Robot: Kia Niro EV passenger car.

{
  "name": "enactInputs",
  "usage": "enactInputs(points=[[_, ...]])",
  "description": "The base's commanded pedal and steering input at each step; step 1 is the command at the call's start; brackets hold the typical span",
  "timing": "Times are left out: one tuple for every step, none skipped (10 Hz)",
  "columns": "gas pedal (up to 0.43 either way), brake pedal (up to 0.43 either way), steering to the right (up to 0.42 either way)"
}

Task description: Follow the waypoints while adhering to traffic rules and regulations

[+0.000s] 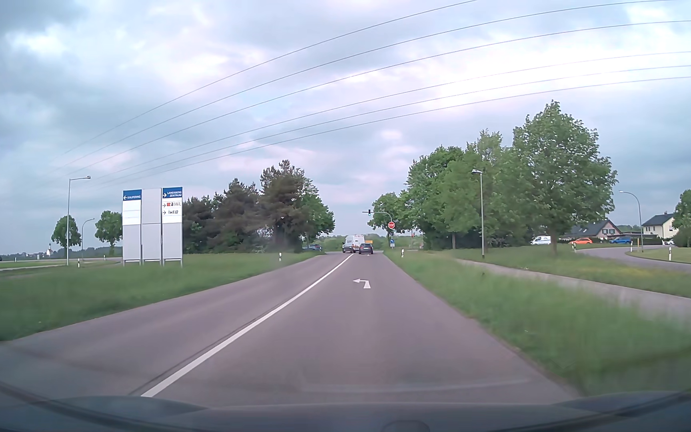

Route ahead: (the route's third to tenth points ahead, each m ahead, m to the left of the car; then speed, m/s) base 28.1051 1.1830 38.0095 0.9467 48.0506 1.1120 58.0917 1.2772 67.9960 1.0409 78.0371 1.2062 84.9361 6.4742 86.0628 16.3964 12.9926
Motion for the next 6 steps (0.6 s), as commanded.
enactInputs(points=[[0.118, 0.000, 0.000], [0.118, 0.000, 0.000], [0.118, 0.000, 0.000], [0.118, 0.000, 0.000], [0.118, 0.000, 0.000], [0.118, 0.000, 0.000]])
